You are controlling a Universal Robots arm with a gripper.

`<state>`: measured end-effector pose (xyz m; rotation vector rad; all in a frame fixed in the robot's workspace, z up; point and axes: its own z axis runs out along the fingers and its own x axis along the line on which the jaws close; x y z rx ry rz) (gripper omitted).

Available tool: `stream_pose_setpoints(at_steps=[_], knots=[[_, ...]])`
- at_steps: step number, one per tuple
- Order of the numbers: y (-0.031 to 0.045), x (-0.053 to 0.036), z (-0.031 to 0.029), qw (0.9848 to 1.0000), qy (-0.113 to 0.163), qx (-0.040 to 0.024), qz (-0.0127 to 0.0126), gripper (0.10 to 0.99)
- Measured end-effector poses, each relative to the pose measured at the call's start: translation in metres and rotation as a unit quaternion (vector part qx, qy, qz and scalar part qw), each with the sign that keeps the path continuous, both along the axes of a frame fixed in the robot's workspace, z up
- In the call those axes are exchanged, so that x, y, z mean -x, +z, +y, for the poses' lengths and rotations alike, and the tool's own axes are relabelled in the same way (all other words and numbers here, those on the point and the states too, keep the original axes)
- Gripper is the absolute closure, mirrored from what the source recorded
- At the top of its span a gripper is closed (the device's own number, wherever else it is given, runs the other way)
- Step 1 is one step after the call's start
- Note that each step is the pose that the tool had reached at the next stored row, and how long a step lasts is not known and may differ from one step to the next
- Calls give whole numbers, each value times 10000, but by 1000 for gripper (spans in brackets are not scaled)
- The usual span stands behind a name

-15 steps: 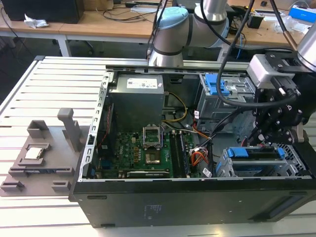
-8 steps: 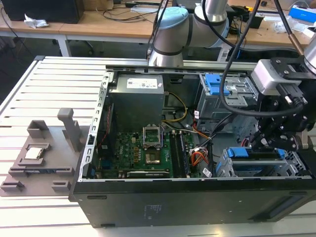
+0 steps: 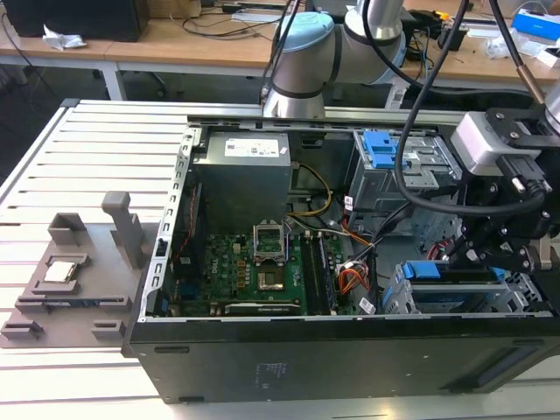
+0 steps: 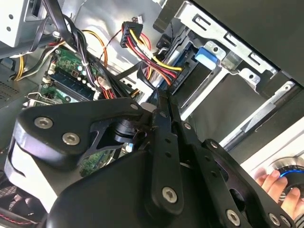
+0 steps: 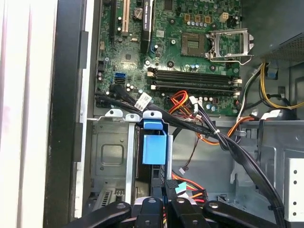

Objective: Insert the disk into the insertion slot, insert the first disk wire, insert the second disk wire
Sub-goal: 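Insert the second disk wire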

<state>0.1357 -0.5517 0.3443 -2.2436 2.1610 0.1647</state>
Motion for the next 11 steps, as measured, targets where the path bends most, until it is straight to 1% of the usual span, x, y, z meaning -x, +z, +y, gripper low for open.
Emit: stream_pose_setpoints(at_steps=[3,4,6,11], knots=[[-17,-19,-1,10000,1,0,0,941],[-20,-19,-9,10000,0,-1,0,941],[-29,-20,-66,10000,1,0,0,941],[-56,-19,-67,10000,0,3,0,941]])
